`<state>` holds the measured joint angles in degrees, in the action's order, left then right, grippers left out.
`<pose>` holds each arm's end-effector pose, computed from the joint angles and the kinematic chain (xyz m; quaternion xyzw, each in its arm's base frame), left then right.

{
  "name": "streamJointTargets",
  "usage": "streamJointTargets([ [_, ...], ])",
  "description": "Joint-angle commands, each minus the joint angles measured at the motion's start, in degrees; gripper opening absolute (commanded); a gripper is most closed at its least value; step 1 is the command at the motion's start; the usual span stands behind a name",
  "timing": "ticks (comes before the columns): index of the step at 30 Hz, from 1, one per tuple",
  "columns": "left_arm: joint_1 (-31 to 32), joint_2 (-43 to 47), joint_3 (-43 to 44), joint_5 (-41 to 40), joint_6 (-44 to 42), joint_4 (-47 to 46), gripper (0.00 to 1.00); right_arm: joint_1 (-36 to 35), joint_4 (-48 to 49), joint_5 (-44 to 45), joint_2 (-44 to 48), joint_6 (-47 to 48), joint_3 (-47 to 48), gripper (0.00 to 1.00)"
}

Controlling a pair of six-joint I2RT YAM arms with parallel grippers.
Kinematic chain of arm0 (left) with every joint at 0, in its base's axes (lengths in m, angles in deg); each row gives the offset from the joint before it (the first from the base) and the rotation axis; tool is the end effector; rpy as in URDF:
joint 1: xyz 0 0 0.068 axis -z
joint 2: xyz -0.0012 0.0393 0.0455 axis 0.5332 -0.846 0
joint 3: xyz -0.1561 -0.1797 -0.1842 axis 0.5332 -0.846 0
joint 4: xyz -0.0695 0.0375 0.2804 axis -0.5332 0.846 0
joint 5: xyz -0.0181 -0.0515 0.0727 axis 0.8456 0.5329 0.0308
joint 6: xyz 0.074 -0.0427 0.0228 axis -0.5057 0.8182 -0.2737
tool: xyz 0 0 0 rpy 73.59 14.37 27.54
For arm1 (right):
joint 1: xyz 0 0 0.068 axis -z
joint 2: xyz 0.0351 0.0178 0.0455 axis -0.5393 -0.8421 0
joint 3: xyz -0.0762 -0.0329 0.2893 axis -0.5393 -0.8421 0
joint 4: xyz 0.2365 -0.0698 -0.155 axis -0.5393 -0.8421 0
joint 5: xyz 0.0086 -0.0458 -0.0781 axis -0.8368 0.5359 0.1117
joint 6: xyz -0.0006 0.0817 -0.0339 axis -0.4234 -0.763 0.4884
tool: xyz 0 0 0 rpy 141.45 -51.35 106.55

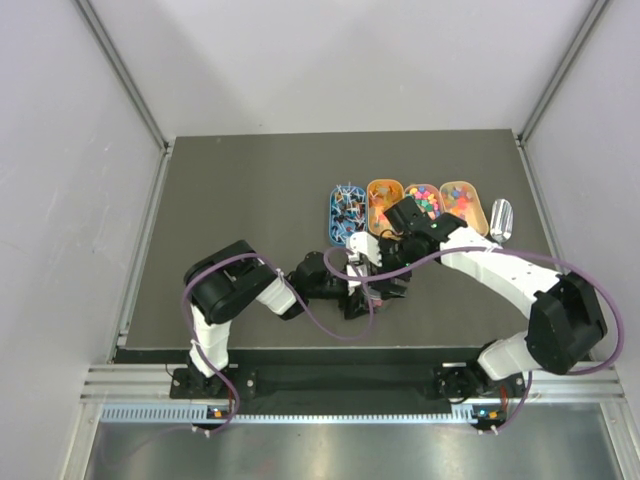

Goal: Pack the candies
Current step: Screw the bottle lid onto the packing bottle.

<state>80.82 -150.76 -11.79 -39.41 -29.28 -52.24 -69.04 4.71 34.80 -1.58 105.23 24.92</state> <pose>0.2186 -0.3156 0.0856 0.5438 0.5789 -0.4029 0.4549 0.2323 0.2137 0.2208 -0.6806 0.6748 0.1974 0.2060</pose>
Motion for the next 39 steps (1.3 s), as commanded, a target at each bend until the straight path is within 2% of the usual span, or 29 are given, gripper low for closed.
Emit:
streamJointTargets([
  [1, -0.26, 1.68, 0.09, -1.65, -0.08, 3.79, 0.26, -2.88, 3.54, 3.52, -3.24, -12.94, -5.25, 0.66],
  [13, -0.35, 0.98, 0.70, -1.65, -0.52, 3.96, 0.25, -4.11, 5.13, 10.02, -2.62, -23.50, -6.31, 0.68],
  [16, -0.43, 0.89, 1.14, -1.65, -0.87, 4.49, 0.25, -4.20, 4.95, 9.76, -2.45, -23.86, -5.95, 0.80],
  [17, -0.35, 1.07, 1.14, -1.74, -0.96, 4.67, 0.25, -4.20, 4.86, 10.37, -2.27, -23.42, -5.87, 0.99],
  [24, -0.96, 1.07, 0.53, -1.04, -1.39, 5.81, 0.25, -2.36, 4.51, 11.61, 1.50, -18.68, -4.20, 1.00],
  [31, -1.67, 0.98, 1.31, -0.07, -1.57, 7.65, 0.24, 0.28, -2.76, 11.43, 5.37, -14.11, -2.44, 1.00],
  [37, -2.10, 1.24, 1.23, 0.37, -1.31, 8.27, 0.23, 6.41, -6.46, 8.71, 11.26, -5.15, -2.62, 1.00],
  [39, -2.37, 1.33, 1.14, 1.07, -1.31, 8.53, 0.23, 9.58, -7.09, 4.42, 13.45, 1.70, -2.61, 1.00],
])
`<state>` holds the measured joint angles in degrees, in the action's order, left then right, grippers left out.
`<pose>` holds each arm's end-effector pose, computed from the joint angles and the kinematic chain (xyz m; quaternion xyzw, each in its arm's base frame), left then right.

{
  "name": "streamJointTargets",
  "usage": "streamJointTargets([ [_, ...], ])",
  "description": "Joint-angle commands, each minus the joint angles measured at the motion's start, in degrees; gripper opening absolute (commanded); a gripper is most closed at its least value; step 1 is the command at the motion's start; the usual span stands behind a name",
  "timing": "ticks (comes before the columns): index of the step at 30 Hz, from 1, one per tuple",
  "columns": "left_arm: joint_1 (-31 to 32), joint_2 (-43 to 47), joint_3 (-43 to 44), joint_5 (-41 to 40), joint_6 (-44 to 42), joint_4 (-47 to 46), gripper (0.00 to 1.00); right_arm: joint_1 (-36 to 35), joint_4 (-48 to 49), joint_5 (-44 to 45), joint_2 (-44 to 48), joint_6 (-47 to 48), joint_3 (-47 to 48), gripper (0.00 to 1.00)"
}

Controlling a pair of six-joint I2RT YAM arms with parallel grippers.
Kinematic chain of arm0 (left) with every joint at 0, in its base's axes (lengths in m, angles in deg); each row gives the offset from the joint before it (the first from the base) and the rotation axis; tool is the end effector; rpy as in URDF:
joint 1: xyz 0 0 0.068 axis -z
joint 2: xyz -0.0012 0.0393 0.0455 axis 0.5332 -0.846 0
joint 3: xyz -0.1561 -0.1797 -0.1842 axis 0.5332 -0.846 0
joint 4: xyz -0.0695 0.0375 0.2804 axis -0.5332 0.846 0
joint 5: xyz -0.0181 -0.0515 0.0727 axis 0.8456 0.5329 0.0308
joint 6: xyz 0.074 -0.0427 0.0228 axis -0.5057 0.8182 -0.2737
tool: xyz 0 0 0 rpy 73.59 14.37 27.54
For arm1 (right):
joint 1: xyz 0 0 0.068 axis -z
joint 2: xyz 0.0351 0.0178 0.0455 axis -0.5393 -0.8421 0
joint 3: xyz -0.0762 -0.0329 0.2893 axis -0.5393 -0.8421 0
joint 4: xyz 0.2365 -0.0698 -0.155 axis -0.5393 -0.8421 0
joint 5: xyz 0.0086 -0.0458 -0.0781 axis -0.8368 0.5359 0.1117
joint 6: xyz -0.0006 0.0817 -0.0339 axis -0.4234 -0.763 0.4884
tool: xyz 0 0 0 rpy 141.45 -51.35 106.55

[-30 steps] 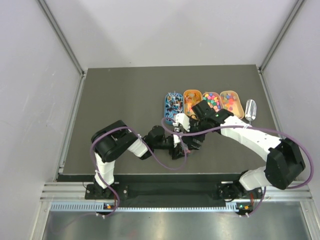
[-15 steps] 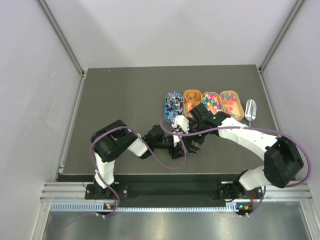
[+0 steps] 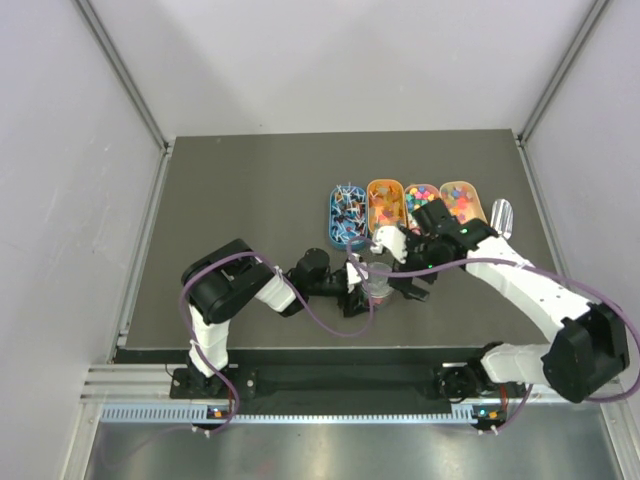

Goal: Pack the candies
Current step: Screw the bottle lid onto the packing bottle.

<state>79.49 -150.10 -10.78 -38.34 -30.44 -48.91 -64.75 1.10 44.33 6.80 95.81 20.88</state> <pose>0.2265 -0.3128 0.0870 0.5471 0.5838 -0.3986 0.4484 0.2240 0.1664 0.2297 -0.5915 0.7708 0.1256 0.2007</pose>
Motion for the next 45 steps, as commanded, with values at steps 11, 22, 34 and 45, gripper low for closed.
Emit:
streamJointTargets([
  [11, -1.30, 0.76, -0.57, 1.23, -1.47, 6.35, 0.23, 15.69, -16.64, -34.73, -9.65, 61.89, 12.04, 1.00],
  [22, -1.21, -0.20, 1.01, 1.67, -0.50, 7.41, 0.23, 10.68, -34.42, -32.73, -22.51, 79.25, 25.34, 1.00],
  [34, -1.47, -1.08, 2.33, 1.94, -0.85, 7.67, 0.22, 6.81, -34.42, -28.86, -21.72, 80.66, 22.43, 1.00],
  [45, -1.91, -1.17, 2.07, 2.11, -0.68, 7.50, 0.22, 4.52, -34.42, -27.37, -24.53, 80.31, 22.61, 1.00],
])
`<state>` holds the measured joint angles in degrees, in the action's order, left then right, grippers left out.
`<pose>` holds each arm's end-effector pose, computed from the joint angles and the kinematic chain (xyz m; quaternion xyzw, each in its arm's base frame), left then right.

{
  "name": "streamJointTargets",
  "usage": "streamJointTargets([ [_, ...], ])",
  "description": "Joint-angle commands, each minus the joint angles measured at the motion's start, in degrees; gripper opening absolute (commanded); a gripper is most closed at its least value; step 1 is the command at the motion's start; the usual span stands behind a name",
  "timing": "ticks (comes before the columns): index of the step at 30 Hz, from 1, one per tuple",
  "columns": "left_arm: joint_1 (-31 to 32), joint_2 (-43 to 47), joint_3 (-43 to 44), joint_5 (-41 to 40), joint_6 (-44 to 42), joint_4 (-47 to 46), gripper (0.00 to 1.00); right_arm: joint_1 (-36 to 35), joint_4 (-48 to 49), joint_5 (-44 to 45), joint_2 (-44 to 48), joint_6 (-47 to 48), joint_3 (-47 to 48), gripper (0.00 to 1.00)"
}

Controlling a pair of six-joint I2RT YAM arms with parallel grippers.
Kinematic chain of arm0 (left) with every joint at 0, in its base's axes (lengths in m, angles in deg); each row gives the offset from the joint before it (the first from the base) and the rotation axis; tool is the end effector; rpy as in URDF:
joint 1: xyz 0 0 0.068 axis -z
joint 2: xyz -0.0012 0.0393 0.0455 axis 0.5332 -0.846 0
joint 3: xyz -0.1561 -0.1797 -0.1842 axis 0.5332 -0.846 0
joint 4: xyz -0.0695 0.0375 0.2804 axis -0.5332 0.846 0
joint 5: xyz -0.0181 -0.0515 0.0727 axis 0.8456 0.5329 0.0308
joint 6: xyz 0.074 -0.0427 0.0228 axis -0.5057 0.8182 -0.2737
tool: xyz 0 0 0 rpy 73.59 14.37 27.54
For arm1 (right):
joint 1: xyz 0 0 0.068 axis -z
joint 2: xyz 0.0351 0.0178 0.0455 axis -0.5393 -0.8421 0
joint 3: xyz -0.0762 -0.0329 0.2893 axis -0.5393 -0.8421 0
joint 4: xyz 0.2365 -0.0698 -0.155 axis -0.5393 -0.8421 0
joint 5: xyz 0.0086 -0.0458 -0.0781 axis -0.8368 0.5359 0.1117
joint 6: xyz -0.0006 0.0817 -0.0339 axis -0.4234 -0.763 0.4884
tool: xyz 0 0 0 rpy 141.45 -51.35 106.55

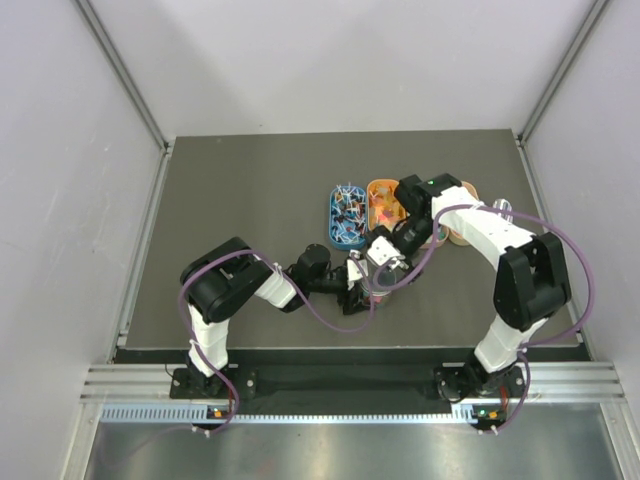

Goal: Pack the candies
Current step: Screw the bottle lid onto the packing bottle.

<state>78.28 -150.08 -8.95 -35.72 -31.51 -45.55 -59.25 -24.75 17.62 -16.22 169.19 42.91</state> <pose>0.2342 -0.3133 0.0887 0.5546 0.5809 -0.4051 0.4369 0.2685 0.1944 0.2409 -0.8679 0.3341 0.2915 0.2240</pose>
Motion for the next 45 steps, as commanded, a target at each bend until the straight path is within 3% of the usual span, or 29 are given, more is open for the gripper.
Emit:
streamJointTargets([
  [1, -0.62, -1.19, 0.15, -0.51, 0.48, 4.04, 0.22, -0.90, -8.56, -0.31, -1.77, 6.94, 0.58, 1.00],
  [32, -0.62, -1.54, -0.21, -0.86, 0.04, 4.31, 0.23, -1.87, -8.65, -0.66, -1.95, 6.67, 2.25, 0.97],
  [36, -0.71, -1.63, -0.21, -0.69, 0.22, 4.31, 0.23, -2.22, -8.65, -0.65, -2.57, 6.85, 2.78, 0.88],
  [43, -1.06, -1.98, 0.14, -0.51, 0.04, 4.48, 0.23, -2.39, -8.65, -0.22, -2.92, 5.62, 2.87, 0.61],
  [45, -1.33, -1.98, 0.32, -0.60, 0.13, 4.48, 0.23, -2.48, -8.56, 0.31, -2.92, 4.13, 2.52, 0.58],
])
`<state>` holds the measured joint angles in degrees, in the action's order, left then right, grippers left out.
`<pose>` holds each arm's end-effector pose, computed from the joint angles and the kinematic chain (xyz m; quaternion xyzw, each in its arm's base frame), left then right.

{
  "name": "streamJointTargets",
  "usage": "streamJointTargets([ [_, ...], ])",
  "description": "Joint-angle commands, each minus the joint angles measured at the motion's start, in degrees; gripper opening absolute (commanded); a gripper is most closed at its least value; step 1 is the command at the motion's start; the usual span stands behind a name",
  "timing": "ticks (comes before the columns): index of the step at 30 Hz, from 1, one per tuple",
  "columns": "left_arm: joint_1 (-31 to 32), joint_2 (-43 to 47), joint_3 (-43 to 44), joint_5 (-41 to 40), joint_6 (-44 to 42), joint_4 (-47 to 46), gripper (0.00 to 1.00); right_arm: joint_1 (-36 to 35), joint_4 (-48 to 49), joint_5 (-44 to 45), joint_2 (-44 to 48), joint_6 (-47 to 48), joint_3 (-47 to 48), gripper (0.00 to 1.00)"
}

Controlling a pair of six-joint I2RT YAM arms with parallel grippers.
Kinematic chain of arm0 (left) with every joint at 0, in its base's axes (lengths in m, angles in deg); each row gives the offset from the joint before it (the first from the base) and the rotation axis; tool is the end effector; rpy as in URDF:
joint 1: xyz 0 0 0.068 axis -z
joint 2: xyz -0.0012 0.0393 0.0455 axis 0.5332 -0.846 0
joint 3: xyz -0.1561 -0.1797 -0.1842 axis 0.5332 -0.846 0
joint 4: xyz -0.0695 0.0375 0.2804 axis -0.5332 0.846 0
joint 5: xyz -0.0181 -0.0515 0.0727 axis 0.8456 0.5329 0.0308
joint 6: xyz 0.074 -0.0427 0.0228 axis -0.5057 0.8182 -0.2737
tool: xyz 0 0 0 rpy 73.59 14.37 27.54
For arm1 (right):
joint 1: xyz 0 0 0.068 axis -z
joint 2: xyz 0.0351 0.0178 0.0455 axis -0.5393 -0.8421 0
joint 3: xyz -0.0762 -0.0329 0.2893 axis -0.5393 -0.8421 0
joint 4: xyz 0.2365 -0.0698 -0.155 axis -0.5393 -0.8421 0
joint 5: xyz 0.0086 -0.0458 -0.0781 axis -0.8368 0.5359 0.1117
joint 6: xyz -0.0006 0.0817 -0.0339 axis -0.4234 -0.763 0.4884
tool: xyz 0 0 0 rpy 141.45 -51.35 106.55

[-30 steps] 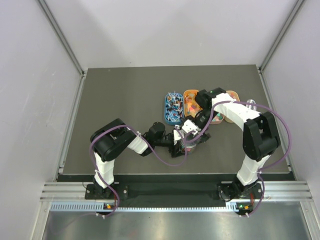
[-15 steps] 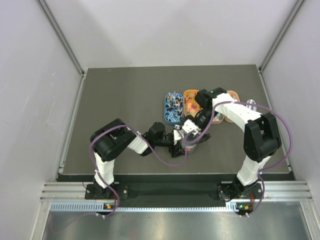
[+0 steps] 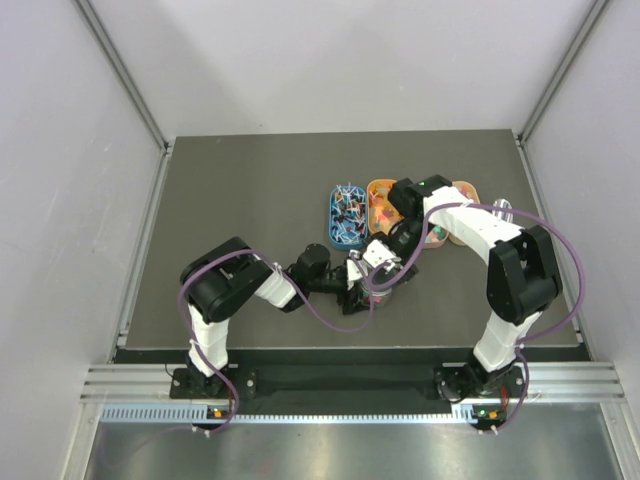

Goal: Pack the candies
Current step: Screw the bottle lid onto the packing bottle.

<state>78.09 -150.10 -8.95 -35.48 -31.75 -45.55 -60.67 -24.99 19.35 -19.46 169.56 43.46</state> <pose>0.2349 -0.3126 0.0886 0.5555 0.5797 -0.4050 0.4374 0.2711 0.2030 0.2244 -0.8742 0.3299 0.2992 0.1937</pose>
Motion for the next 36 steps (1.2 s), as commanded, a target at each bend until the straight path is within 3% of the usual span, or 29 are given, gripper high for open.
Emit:
streamJointTargets([
  [1, -1.13, -1.96, 0.32, -0.84, 0.37, 4.48, 0.23, -0.97, -8.32, -1.24, 0.23, 2.97, 1.79, 0.54],
  [9, -1.66, -1.87, 0.67, -1.36, 0.55, 4.66, 0.22, -1.32, -7.01, -2.38, -0.65, -6.69, -2.24, 0.49],
  [36, -2.54, 0.06, 1.02, -3.21, 0.02, 5.89, 0.11, -4.13, 13.55, 3.41, 2.60, -45.19, -15.08, 0.48],
])
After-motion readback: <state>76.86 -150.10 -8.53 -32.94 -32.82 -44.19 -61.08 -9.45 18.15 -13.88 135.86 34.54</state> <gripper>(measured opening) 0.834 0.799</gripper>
